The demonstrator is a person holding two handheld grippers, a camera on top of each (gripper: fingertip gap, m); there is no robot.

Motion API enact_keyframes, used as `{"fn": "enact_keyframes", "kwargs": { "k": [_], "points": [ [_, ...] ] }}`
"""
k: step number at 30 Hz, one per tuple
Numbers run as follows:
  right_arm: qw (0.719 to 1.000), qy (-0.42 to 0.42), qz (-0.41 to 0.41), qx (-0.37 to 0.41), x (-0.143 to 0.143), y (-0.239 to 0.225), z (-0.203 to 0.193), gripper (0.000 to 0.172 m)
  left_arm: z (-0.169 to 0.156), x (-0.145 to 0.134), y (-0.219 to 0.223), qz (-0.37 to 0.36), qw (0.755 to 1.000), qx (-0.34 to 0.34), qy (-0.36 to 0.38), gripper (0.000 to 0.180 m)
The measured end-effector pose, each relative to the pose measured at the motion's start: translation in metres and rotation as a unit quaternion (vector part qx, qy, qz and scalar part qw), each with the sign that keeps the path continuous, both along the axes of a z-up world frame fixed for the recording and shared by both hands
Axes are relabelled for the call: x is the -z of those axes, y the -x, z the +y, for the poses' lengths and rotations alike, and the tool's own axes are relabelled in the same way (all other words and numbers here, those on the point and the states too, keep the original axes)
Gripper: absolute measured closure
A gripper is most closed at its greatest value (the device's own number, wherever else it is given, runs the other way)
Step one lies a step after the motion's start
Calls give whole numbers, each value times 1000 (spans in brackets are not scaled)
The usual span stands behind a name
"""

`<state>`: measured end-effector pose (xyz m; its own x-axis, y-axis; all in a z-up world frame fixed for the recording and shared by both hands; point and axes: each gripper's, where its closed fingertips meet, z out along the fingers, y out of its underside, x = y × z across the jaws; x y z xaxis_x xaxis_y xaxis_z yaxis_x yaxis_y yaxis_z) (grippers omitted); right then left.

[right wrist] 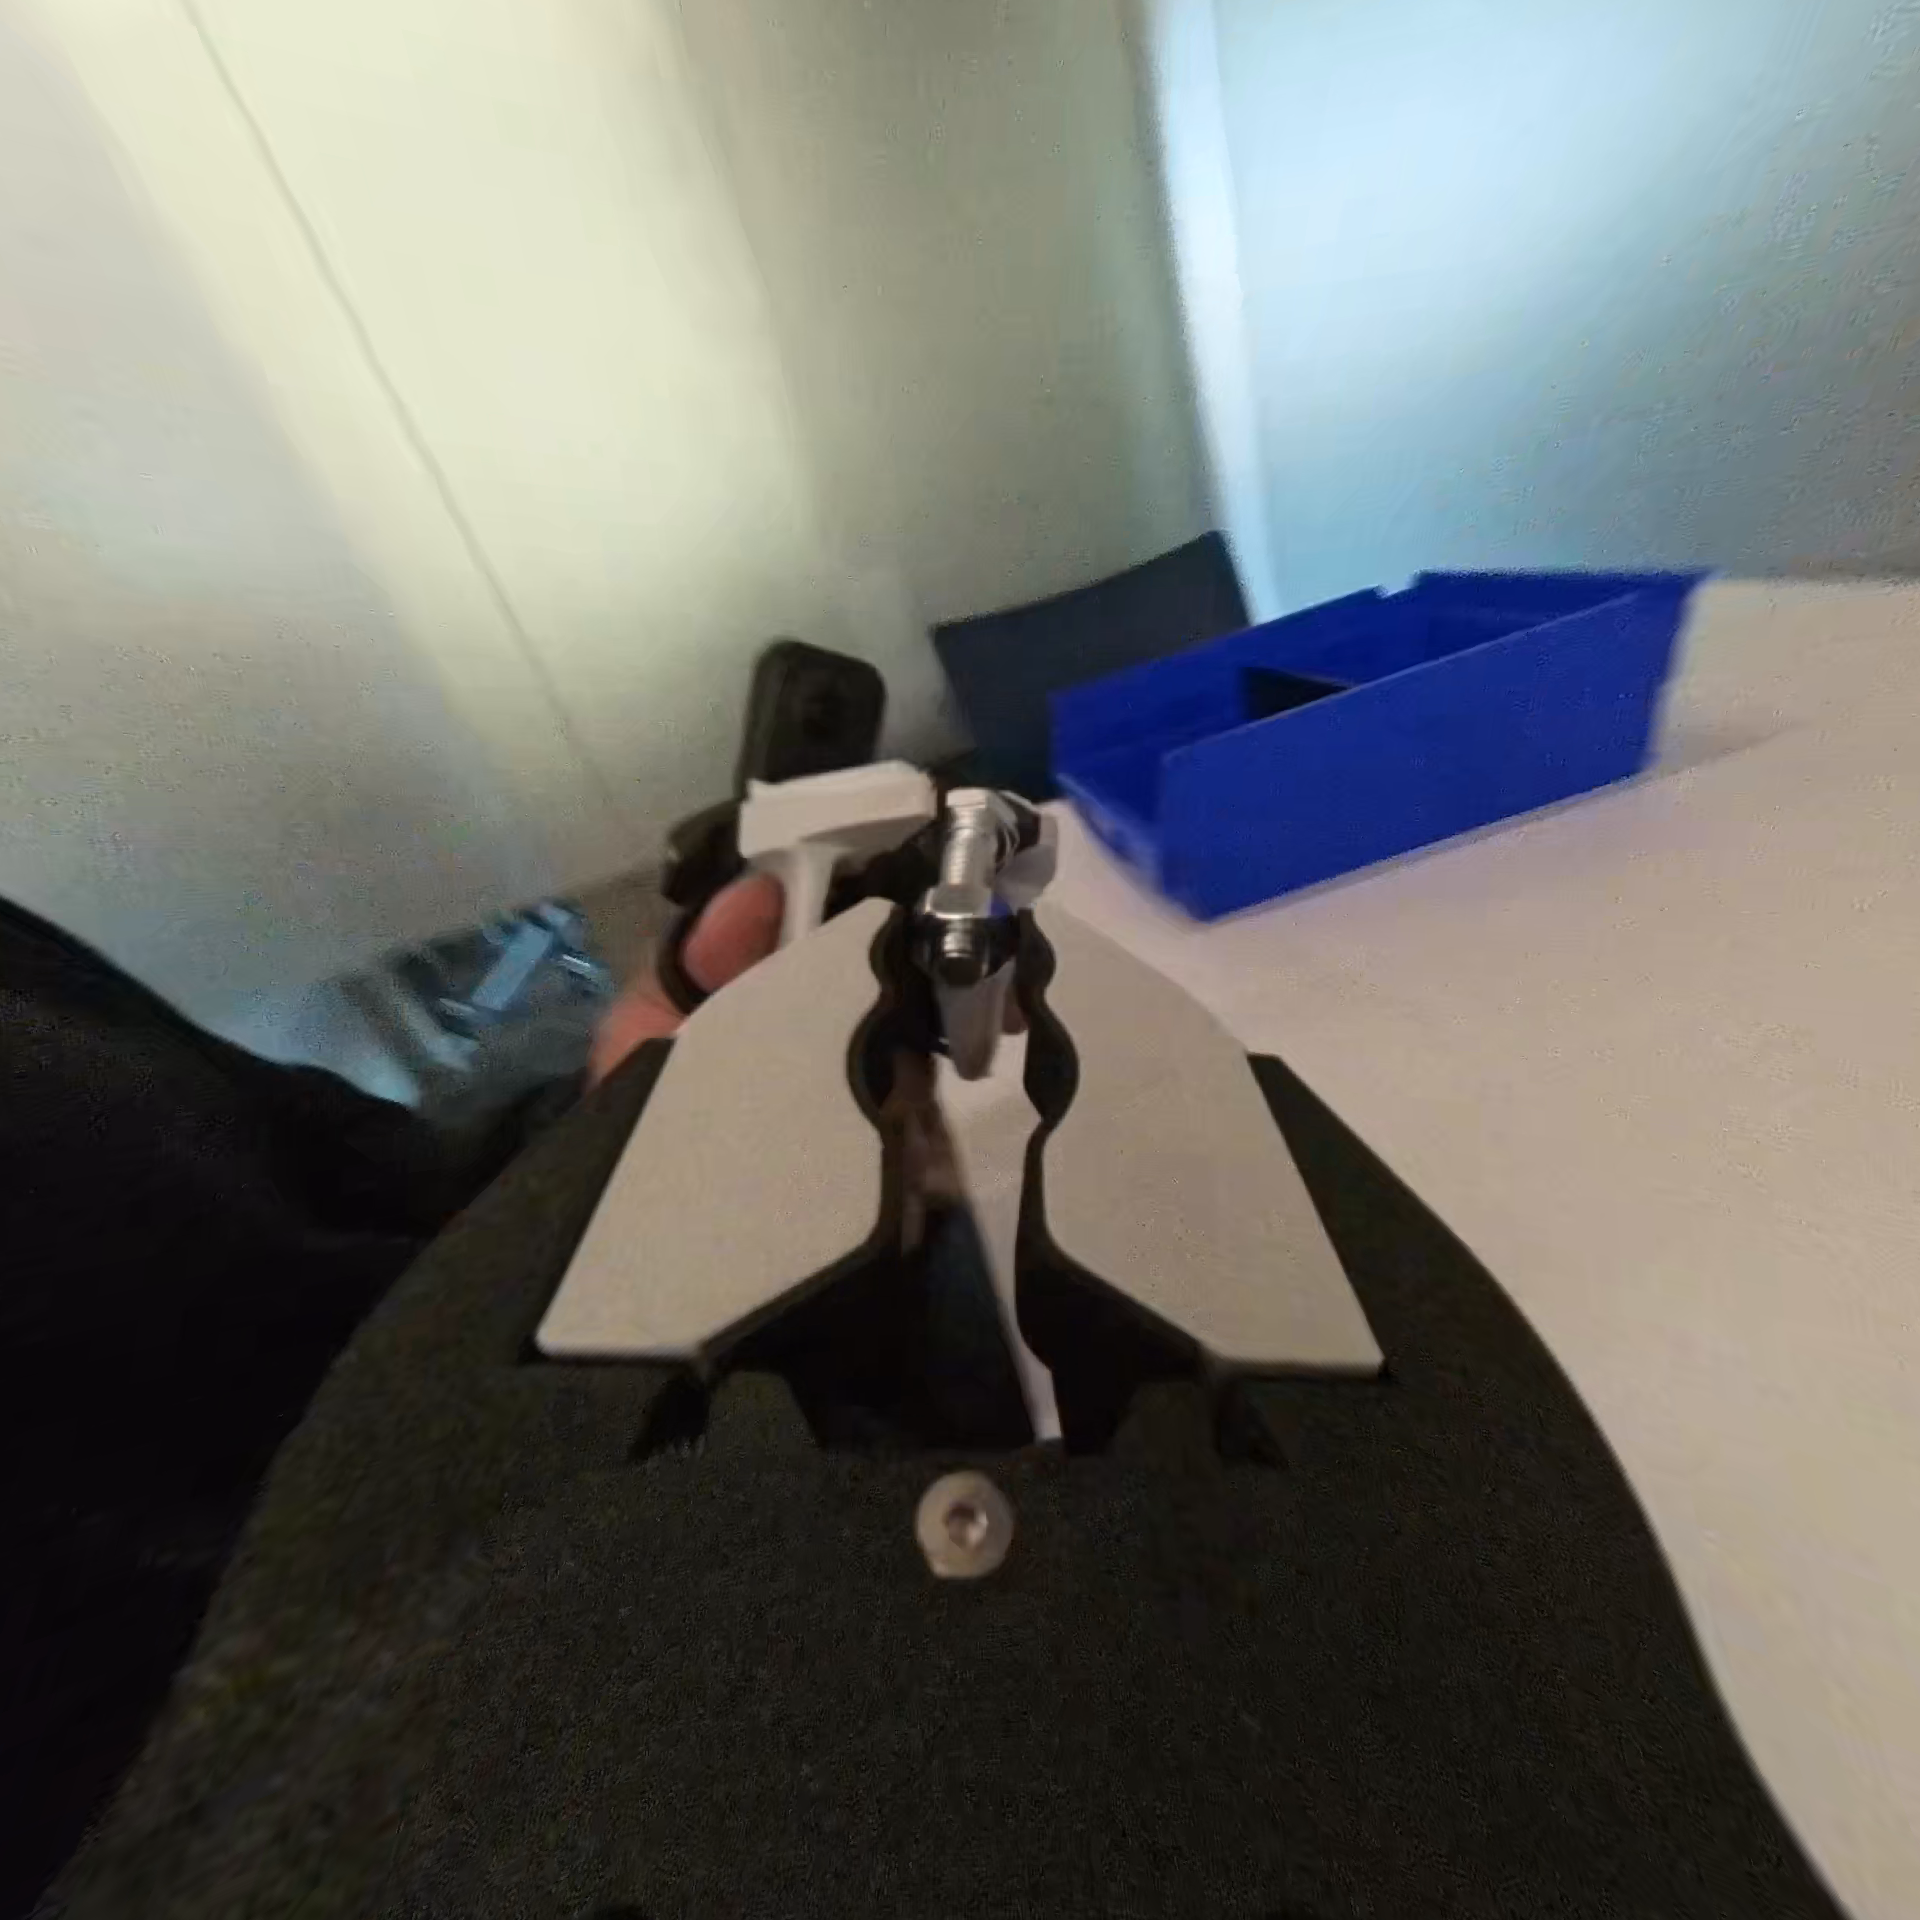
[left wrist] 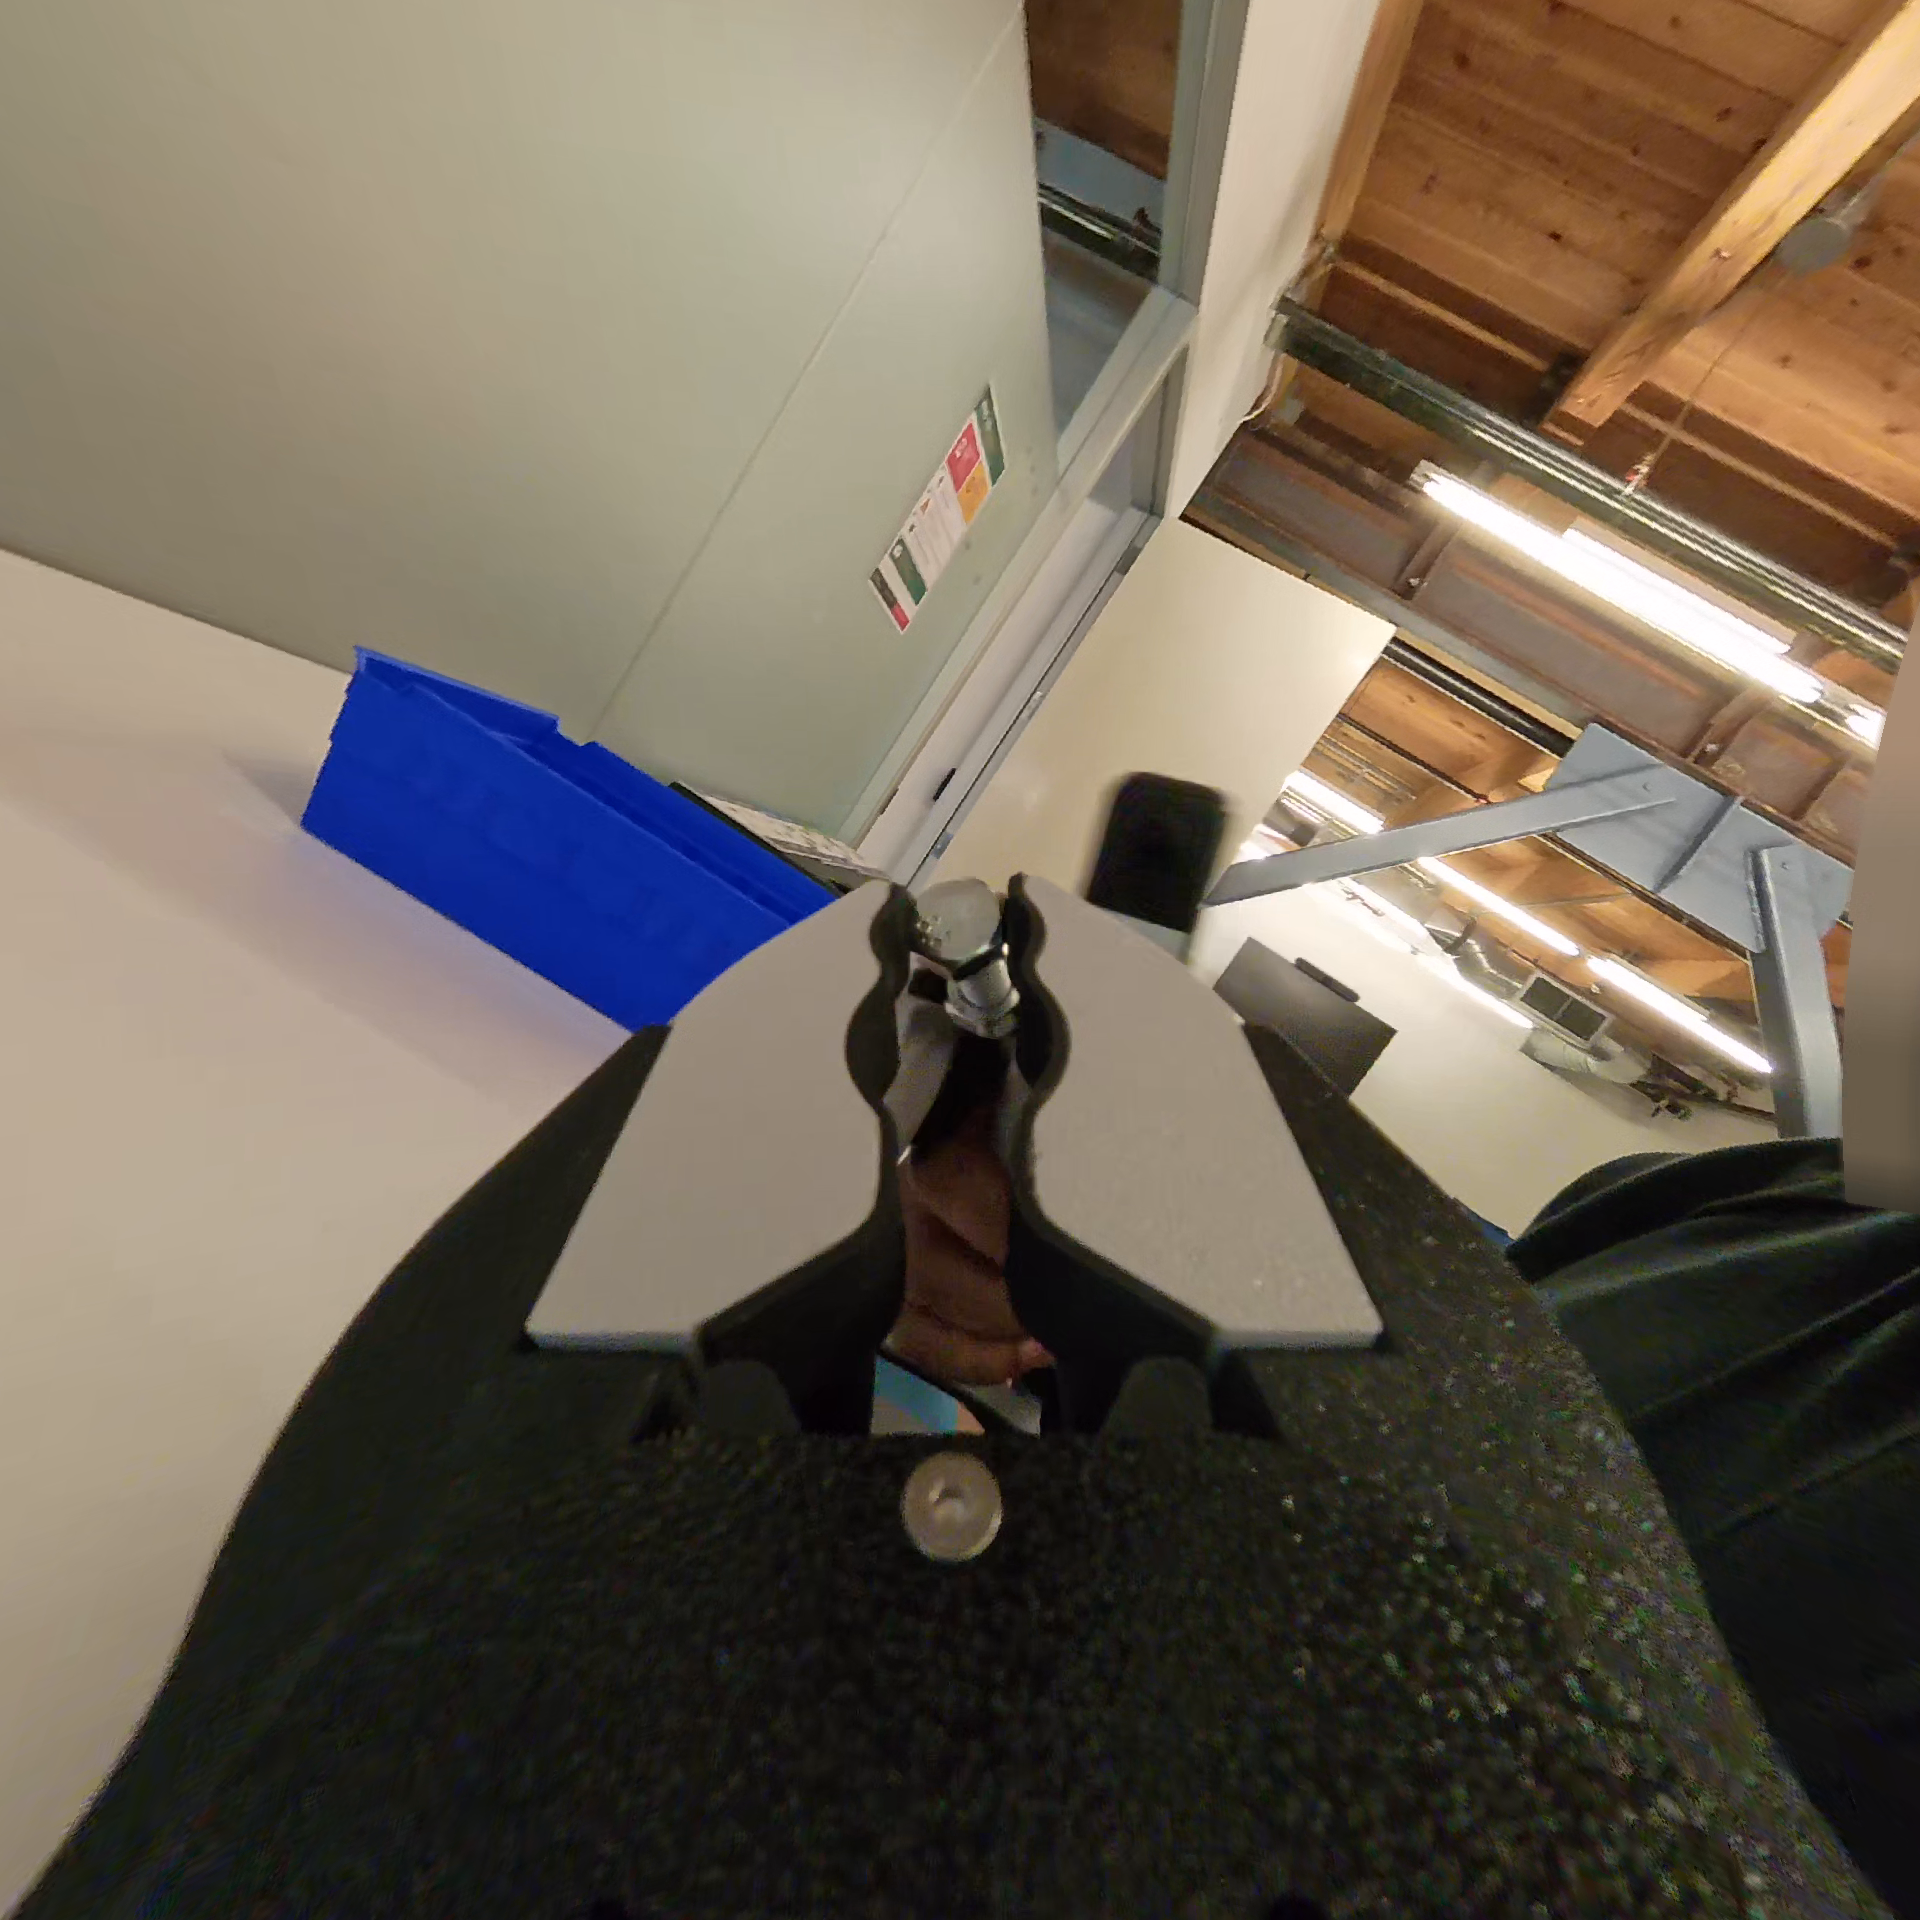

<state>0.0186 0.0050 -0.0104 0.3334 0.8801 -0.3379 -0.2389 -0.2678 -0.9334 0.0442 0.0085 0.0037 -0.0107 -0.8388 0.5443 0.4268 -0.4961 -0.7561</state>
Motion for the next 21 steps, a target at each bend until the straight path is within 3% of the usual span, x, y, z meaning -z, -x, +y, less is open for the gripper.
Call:
{"fn": "enact_keyframes", "kwargs": {
  "k": [1, 3, 5, 7, 9, 12, 14, 15, 17, 19, 21],
  "points": [
    [997, 39, 46, -38, -4, -1, -1, 152, -2, -2, 0, -6, 1000, 2, -4, 164],
    [995, 33, 73, -58, -6, -2, -3, 151, -3, -5, -1, -11, 1000, 0, -8, 164],
    [999, -27, 29, -5, -3, -1, 0, 133, -1, -5, 1, -13, 1000, -11, -5, 163],
    [989, -121, -52, 74, 2, -2, 6, 126, 1, -6, 4, -19, 1000, -13, 1, 164],
    [952, -223, -145, 154, 5, -5, 12, 122, 2, -5, 4, -13, 1000, -16, 5, 164],
    [875, -350, -255, 215, 8, -3, 10, 125, 2, -1, 2, -1, 1000, -17, 13, 164],
    [839, -385, -301, 242, 10, -2, 11, 141, 3, 2, 0, 8, 1000, -14, 19, 163],
    [836, -381, -303, 253, 9, -4, 12, 152, 2, 3, -1, 12, 1000, -14, 18, 163],
    [885, -318, -259, 221, 8, -2, 11, 152, 1, 3, 0, 11, 1000, -15, 11, 163],
    [962, -177, -159, 138, 9, 3, 8, 152, 1, 2, 1, 13, 1000, -21, -1, 163],
    [999, -12, -34, 25, 7, 7, 2, 152, 0, 1, 3, 10, 1000, -24, -10, 163]
  ]
}}
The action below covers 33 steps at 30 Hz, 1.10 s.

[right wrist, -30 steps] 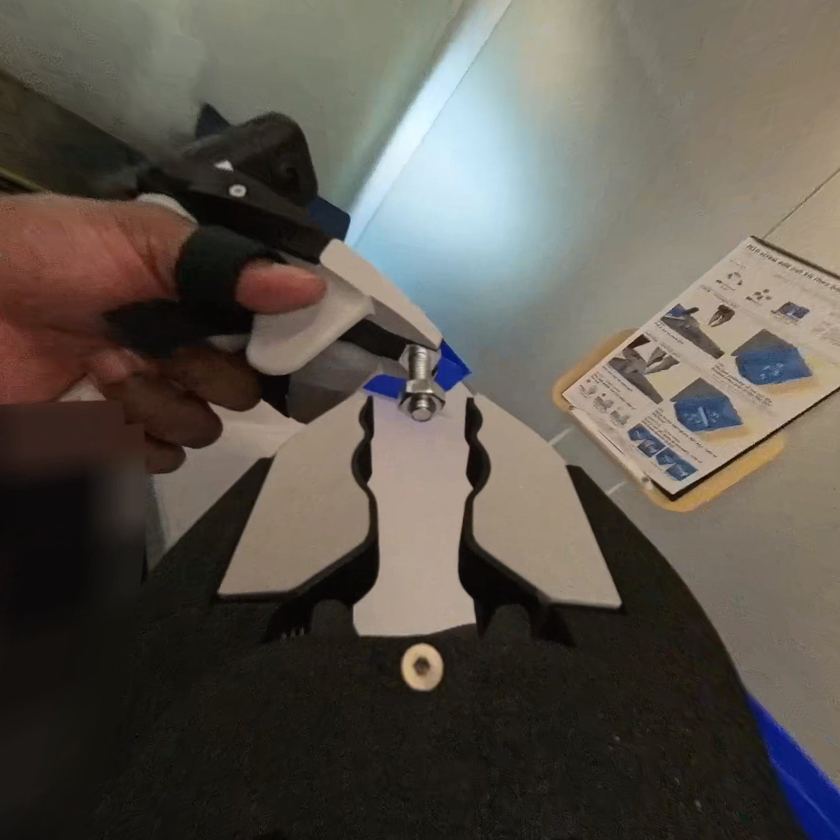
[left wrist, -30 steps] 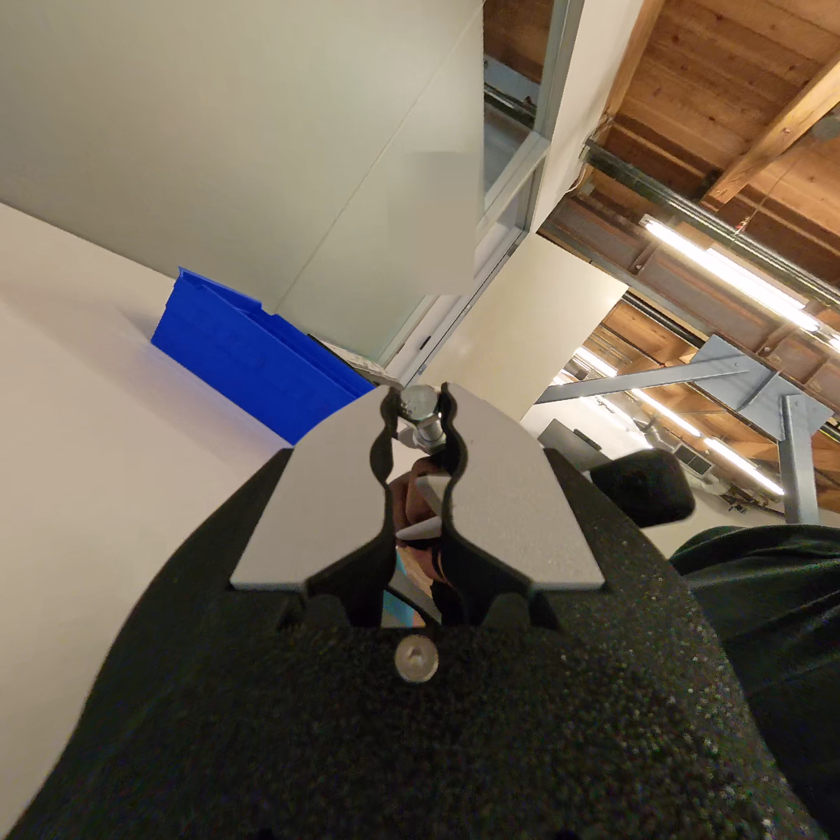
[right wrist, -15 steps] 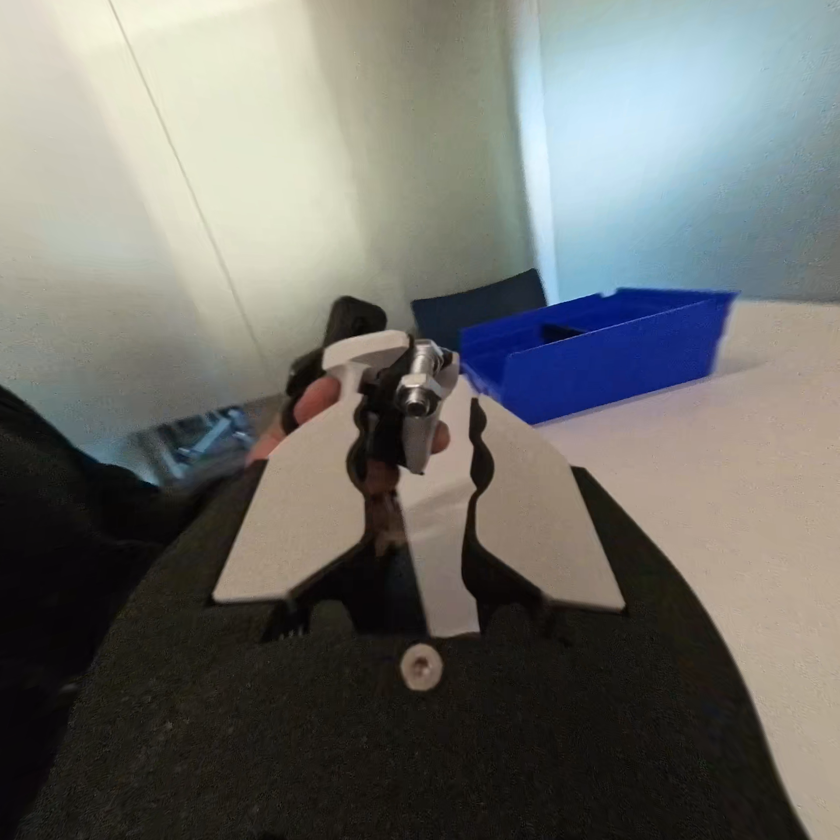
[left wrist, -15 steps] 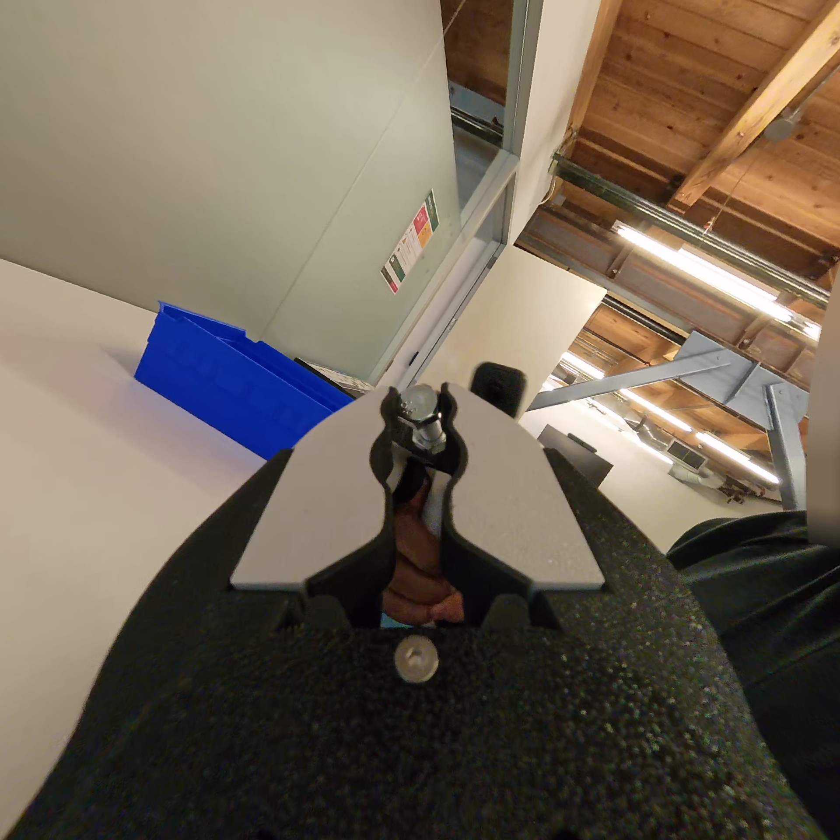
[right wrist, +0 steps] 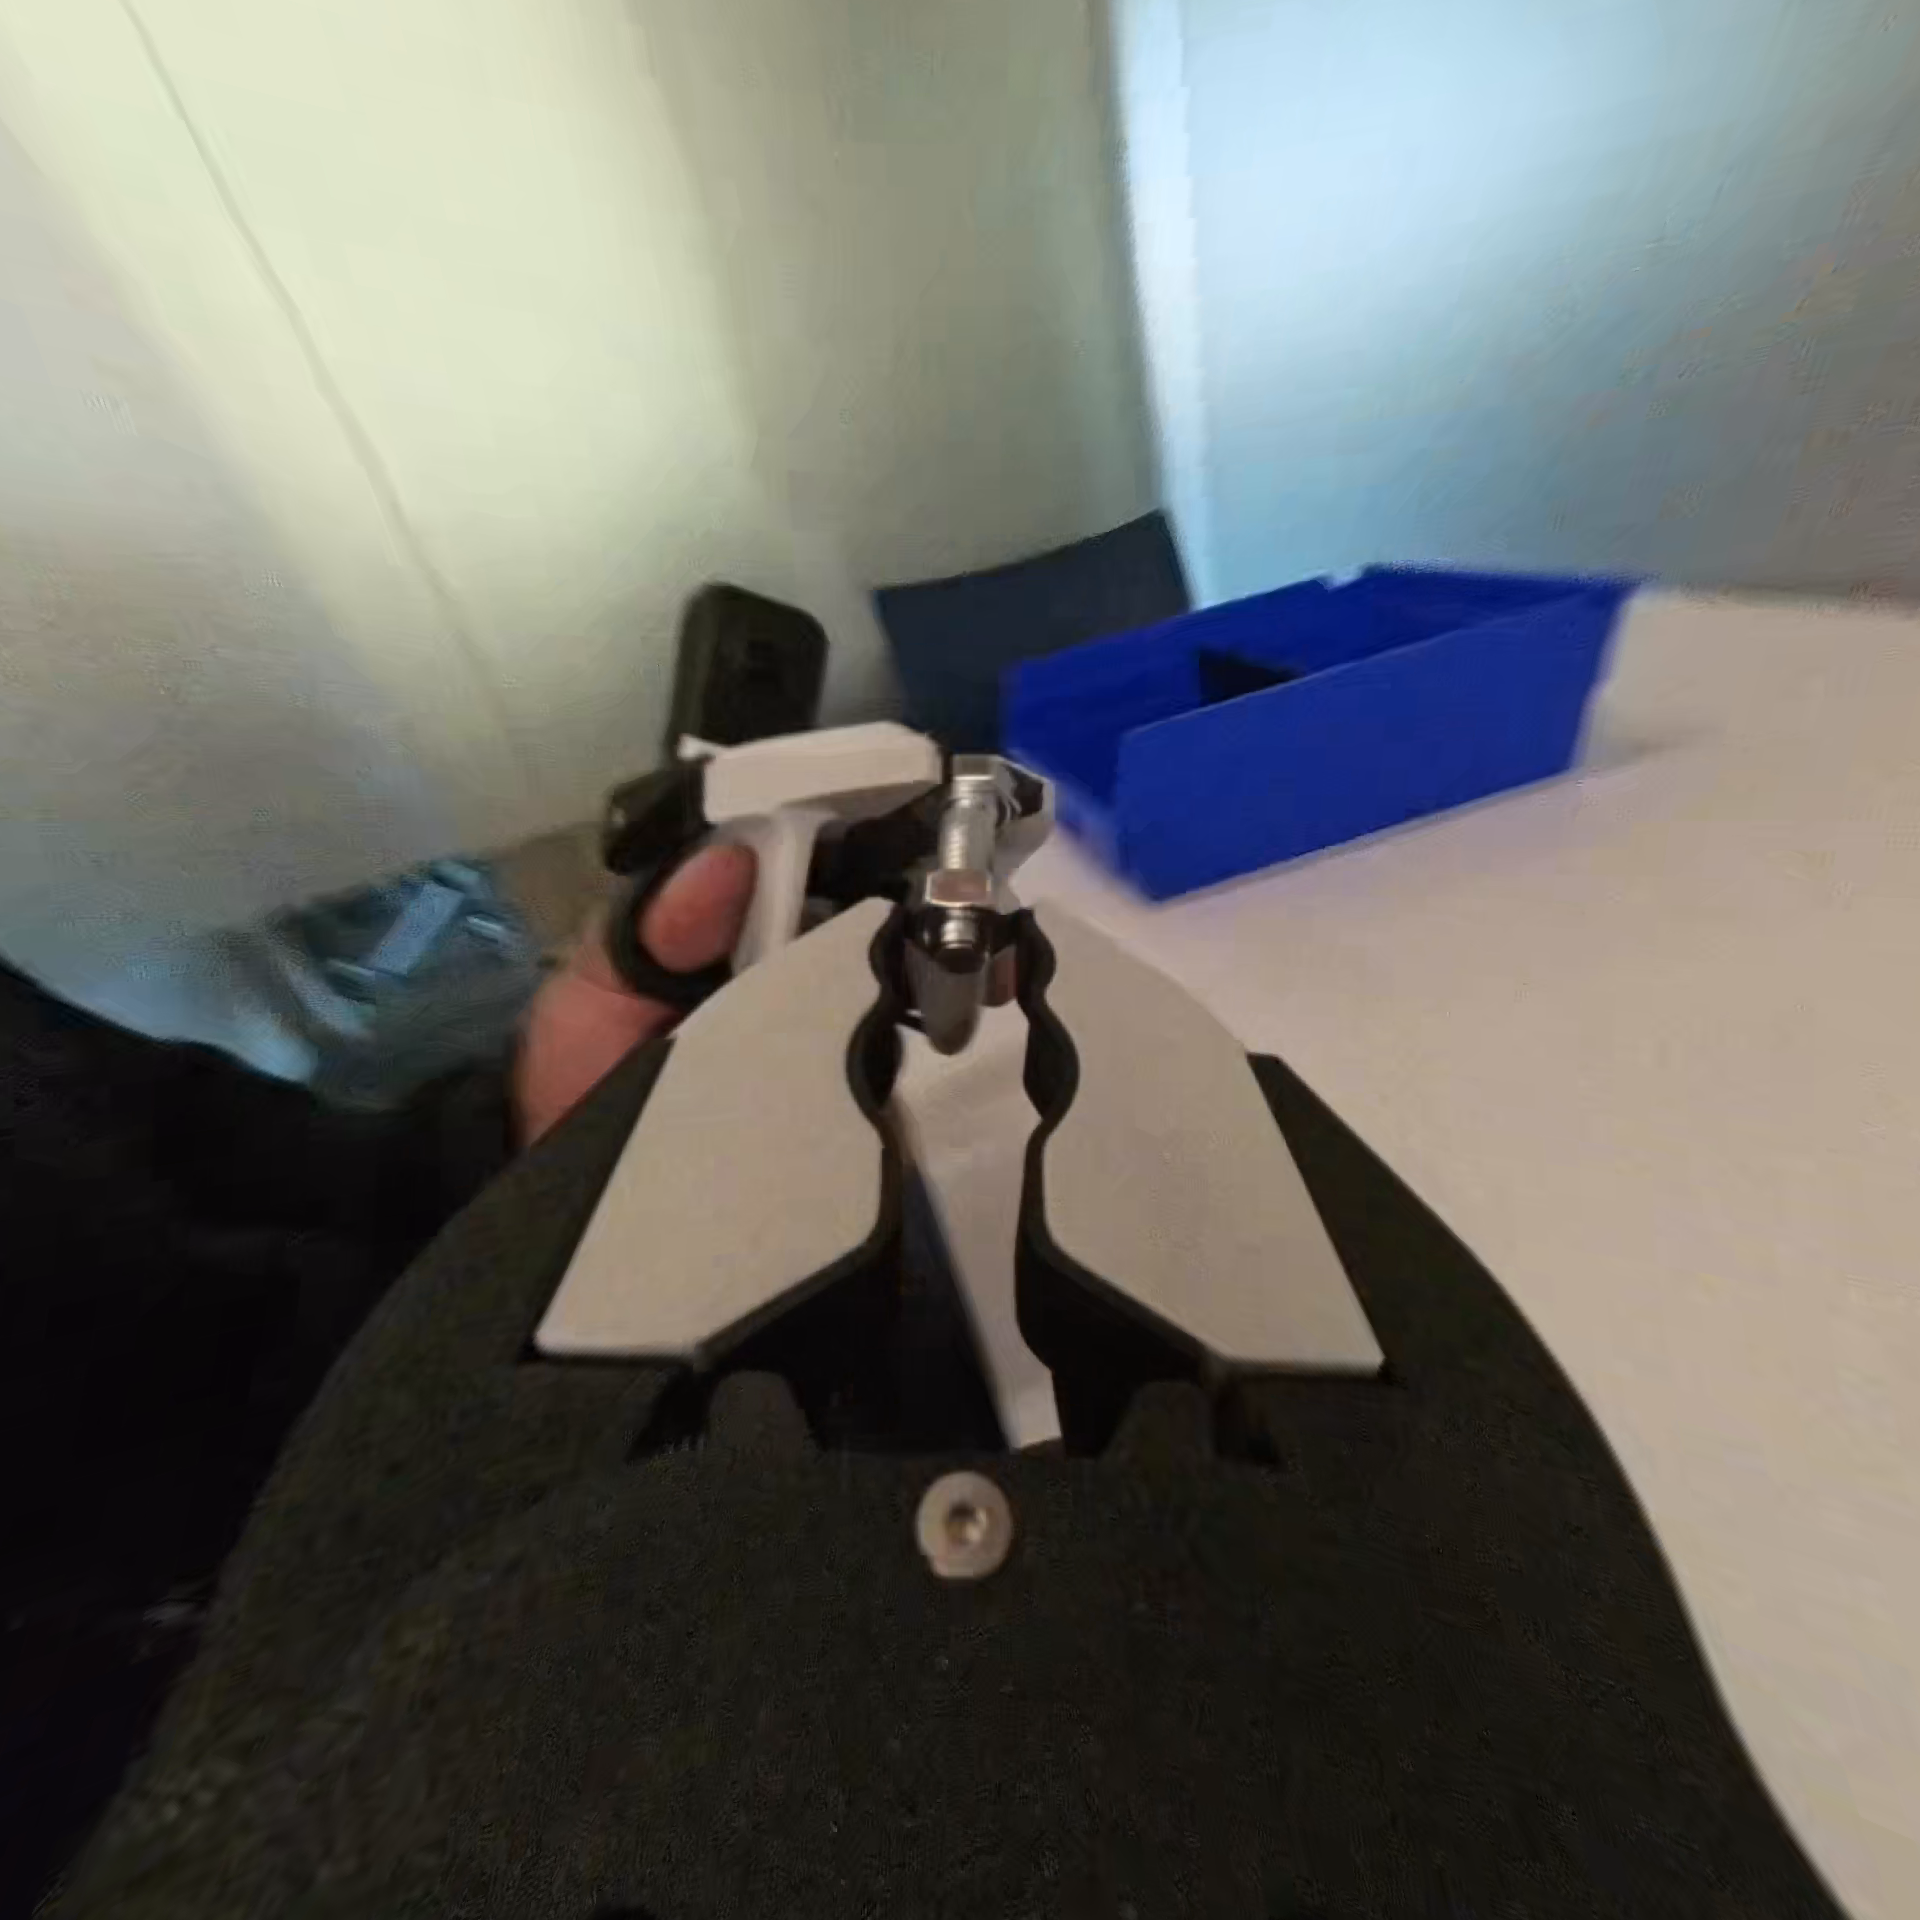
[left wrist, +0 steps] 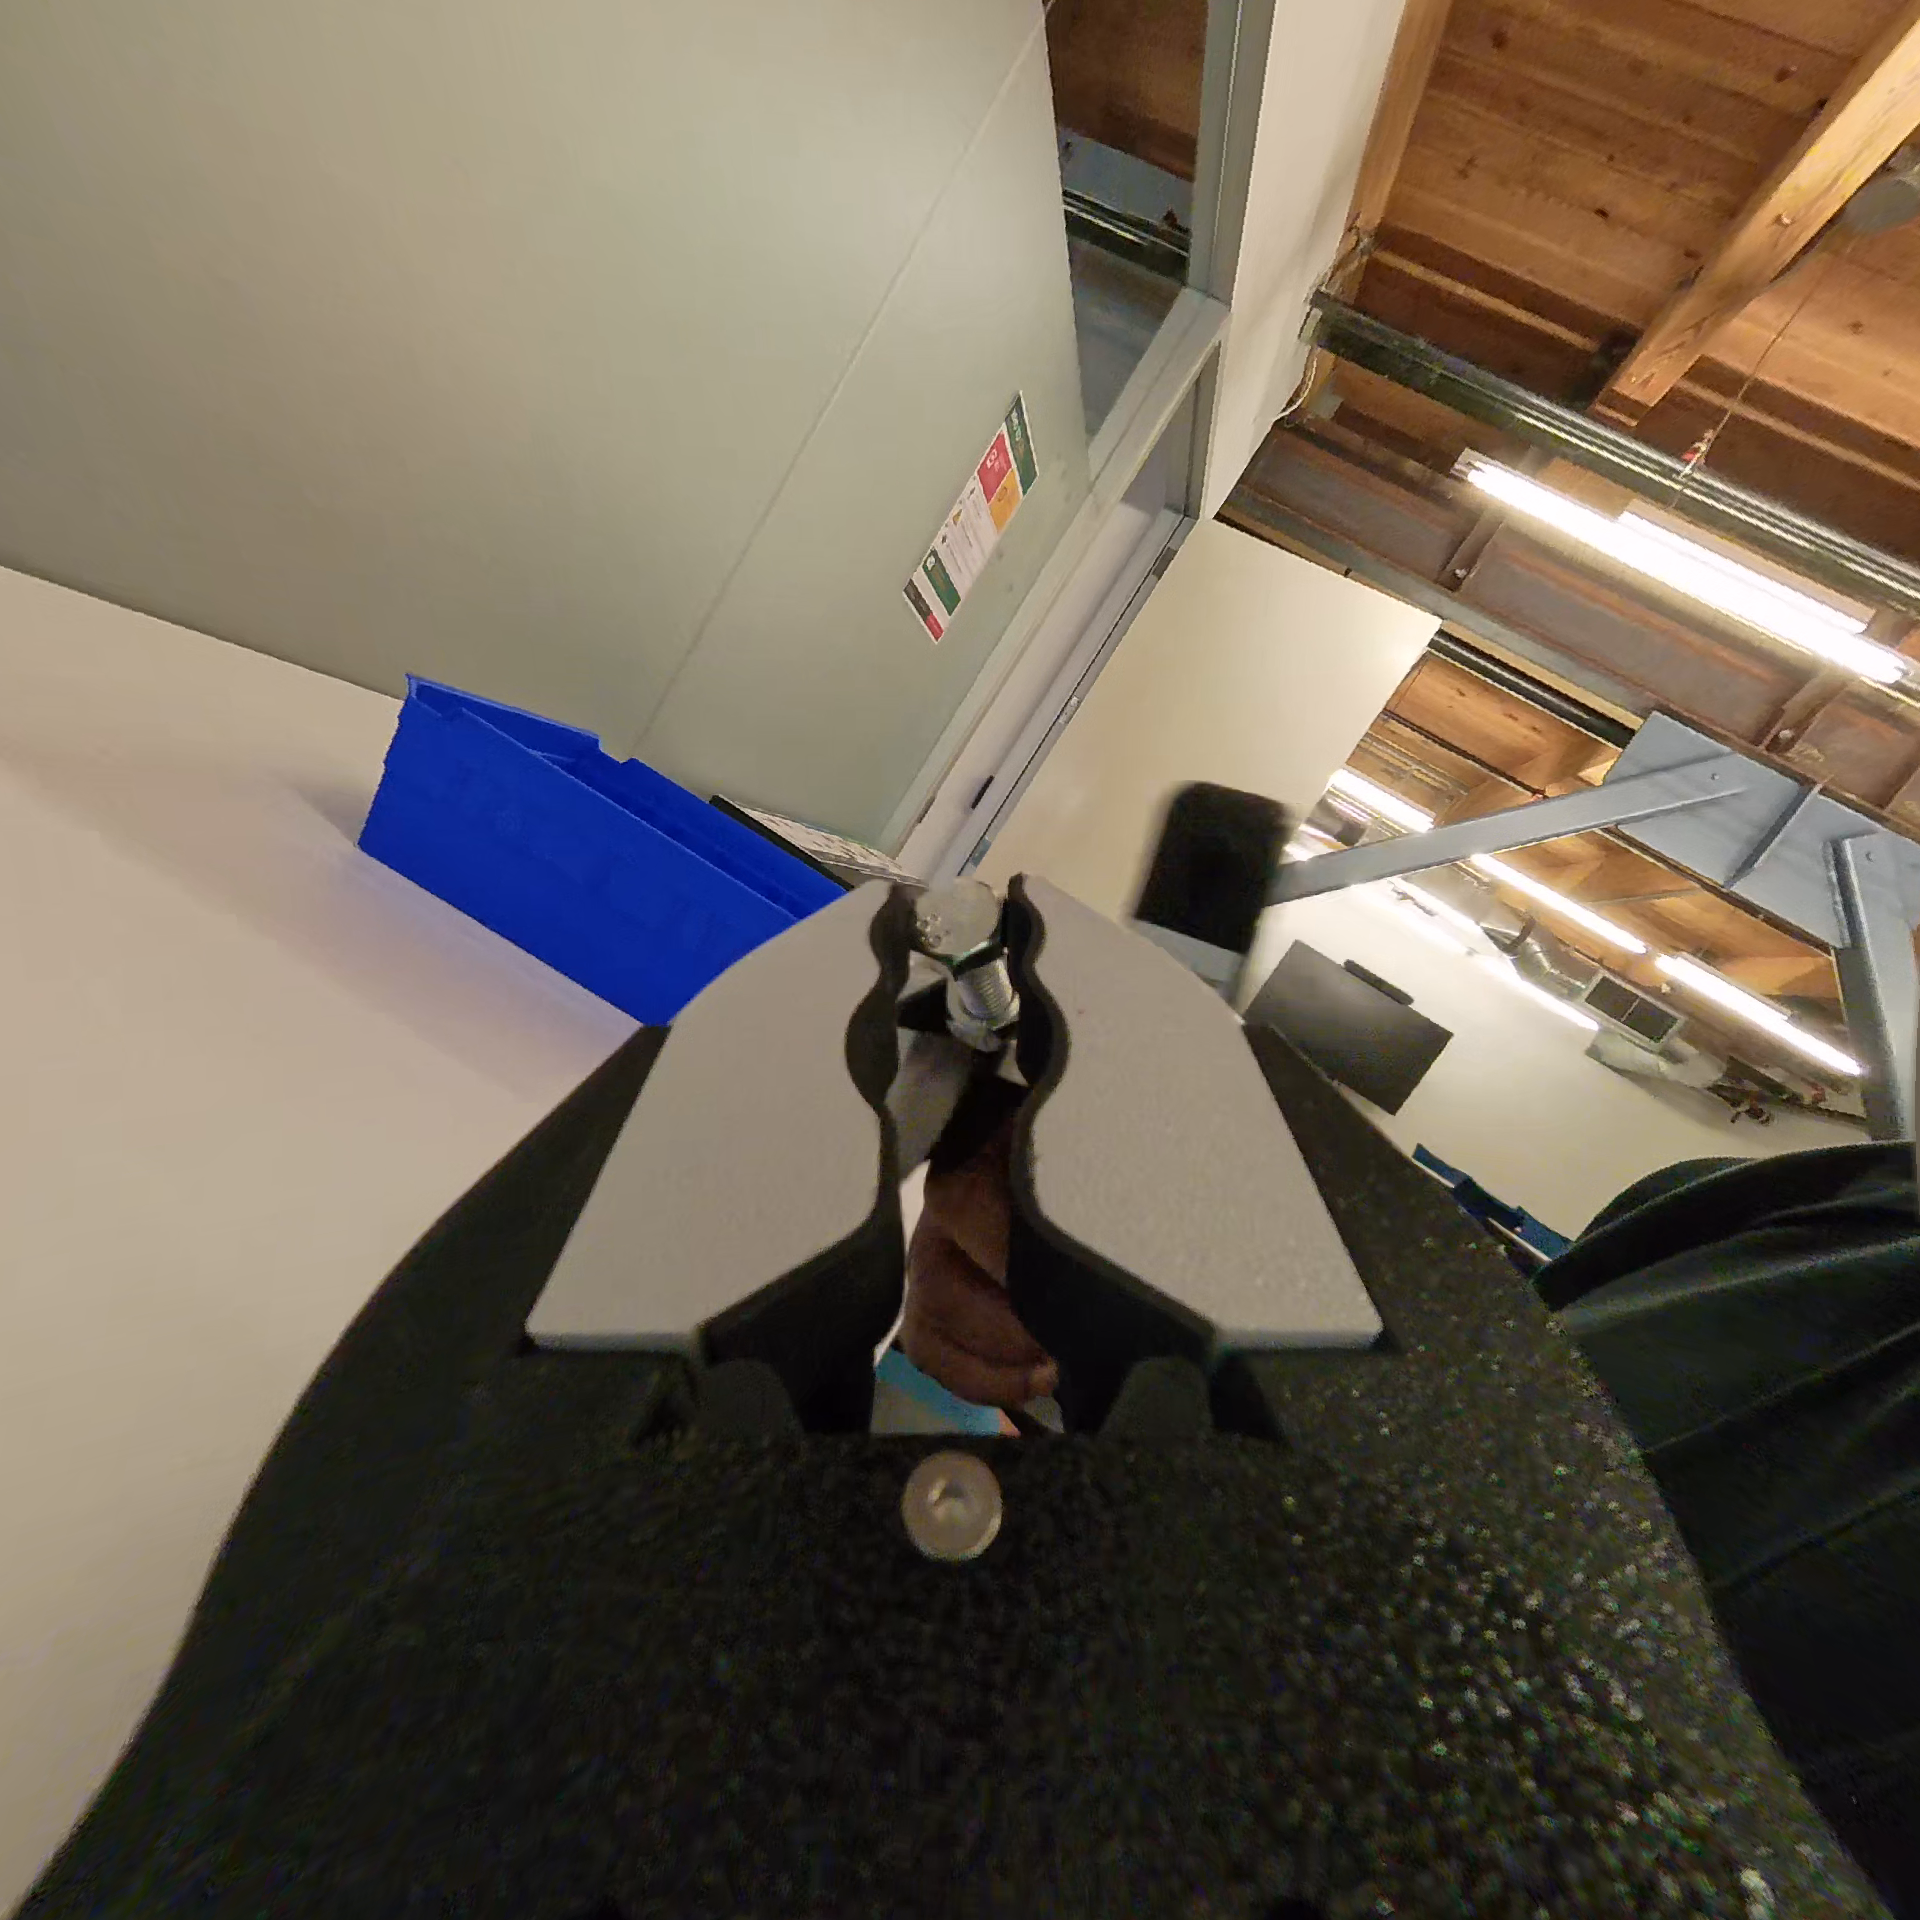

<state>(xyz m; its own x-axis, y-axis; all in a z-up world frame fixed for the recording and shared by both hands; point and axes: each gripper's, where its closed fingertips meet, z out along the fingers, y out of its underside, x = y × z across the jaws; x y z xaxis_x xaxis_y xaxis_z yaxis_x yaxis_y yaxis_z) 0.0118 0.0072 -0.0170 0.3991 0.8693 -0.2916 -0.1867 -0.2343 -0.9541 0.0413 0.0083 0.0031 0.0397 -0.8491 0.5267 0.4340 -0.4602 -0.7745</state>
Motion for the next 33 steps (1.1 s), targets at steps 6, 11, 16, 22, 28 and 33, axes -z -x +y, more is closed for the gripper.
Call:
{"fn": "enact_keyframes", "kwargs": {
  "k": [6, 11, 16, 22, 28, 33],
  "points": [
    [1000, -29, 5, 11, 3, -4, 7, 124, 1, -4, 4, -26, 999, 1, 19, 164],
    [912, -303, -198, 192, -2, -15, 13, 120, 6, 2, 5, -10, 999, -10, 34, 163],
    [824, -401, -322, 236, 7, -10, 13, 154, 7, 7, -2, 7, 999, 0, 47, 163],
    [996, -57, -44, 46, 2, -2, 5, 154, 3, 4, 1, -10, 999, 4, 31, 164],
    [998, -27, 63, -9, -6, -10, 6, 131, 3, 0, 5, -22, 999, -6, 30, 164],
    [923, -300, -175, 167, 0, -17, 11, 122, 9, 4, 7, -16, 999, -18, 48, 164]
  ]
}}
